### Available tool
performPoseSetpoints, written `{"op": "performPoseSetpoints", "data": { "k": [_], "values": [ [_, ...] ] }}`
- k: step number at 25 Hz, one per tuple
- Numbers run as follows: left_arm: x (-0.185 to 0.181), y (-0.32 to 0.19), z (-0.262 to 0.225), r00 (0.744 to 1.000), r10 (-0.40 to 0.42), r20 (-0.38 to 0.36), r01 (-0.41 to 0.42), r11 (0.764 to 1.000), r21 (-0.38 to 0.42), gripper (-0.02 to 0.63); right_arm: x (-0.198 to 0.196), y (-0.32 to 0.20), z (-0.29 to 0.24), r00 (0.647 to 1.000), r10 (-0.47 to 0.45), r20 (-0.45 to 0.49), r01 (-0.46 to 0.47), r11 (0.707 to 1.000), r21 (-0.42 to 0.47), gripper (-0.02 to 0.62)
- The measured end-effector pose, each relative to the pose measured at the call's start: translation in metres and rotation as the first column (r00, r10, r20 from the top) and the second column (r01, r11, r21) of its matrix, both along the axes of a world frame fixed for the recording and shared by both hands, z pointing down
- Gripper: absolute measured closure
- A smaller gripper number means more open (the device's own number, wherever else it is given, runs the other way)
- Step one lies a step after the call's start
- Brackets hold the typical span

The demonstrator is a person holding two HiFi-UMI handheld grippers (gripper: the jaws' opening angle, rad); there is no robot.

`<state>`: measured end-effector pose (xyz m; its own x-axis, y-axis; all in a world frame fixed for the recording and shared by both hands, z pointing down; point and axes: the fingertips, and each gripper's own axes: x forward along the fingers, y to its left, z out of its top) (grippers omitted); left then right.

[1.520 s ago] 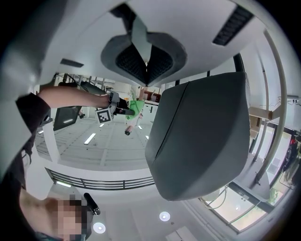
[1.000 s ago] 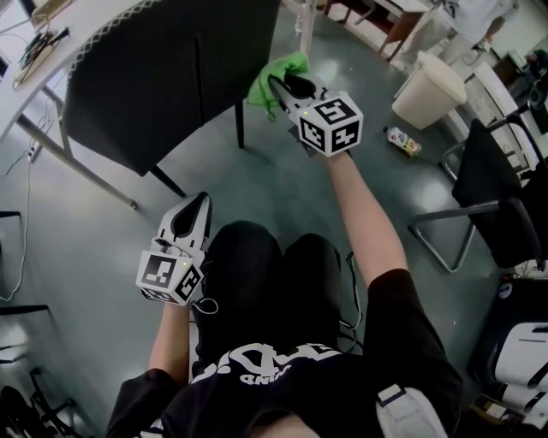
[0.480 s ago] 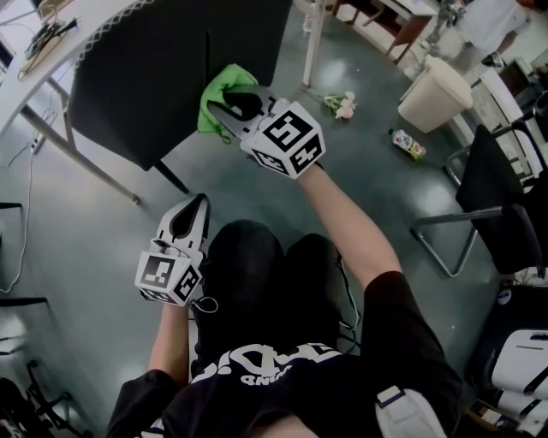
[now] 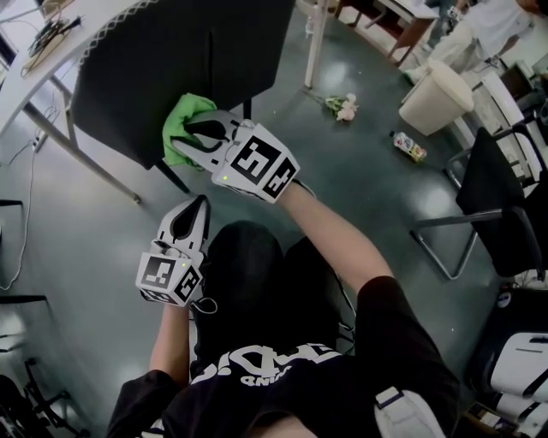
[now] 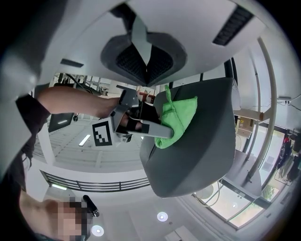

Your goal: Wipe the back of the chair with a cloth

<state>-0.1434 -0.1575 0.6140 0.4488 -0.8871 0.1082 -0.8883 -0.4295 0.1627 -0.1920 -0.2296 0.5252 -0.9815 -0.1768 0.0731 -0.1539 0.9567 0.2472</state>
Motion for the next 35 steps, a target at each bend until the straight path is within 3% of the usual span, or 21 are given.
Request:
{"op": "performPoseSetpoints", "data": {
  "k": [7,13,16,21,26,30,35],
  "values": [
    [0.004,-0.001,0.003,1.000,0.012,0.000,-0.012,1.000,0.000,0.606,0.048,-0.034,0.016,0.992,0.129,0.005,-0.129,0.991,-0.042,0.548],
    [0.009,-0.005,0.005,1.000,0.028,-0.003,-0.028,1.000,-0.002,0.606,0.129,-0.081,0.040,0.948,0.317,-0.002,-0.316,0.945,-0.089,0.548],
    [0.009,-0.006,0.005,0.999,0.032,-0.005,-0.032,0.999,-0.002,0.606,0.176,-0.102,0.050,0.910,0.415,-0.019,-0.415,0.905,-0.098,0.548],
    [0.009,-0.010,0.006,0.999,0.034,-0.006,-0.034,0.999,-0.002,0.607,0.250,-0.133,0.068,0.818,0.576,-0.021,-0.572,0.807,-0.146,0.548],
    [0.005,-0.012,0.008,1.000,0.029,-0.006,-0.029,1.000,-0.007,0.607,0.296,-0.154,0.094,0.749,0.660,-0.059,-0.657,0.730,-0.188,0.548],
    [-0.001,-0.014,0.010,1.000,0.021,-0.006,-0.021,1.000,-0.010,0.606,0.298,-0.169,0.106,0.738,0.668,-0.094,-0.673,0.718,-0.178,0.548],
    [-0.009,-0.020,0.012,1.000,0.008,-0.006,-0.008,1.000,-0.015,0.606,0.267,-0.183,0.110,0.765,0.637,-0.099,-0.643,0.745,-0.177,0.548]
  ]
}}
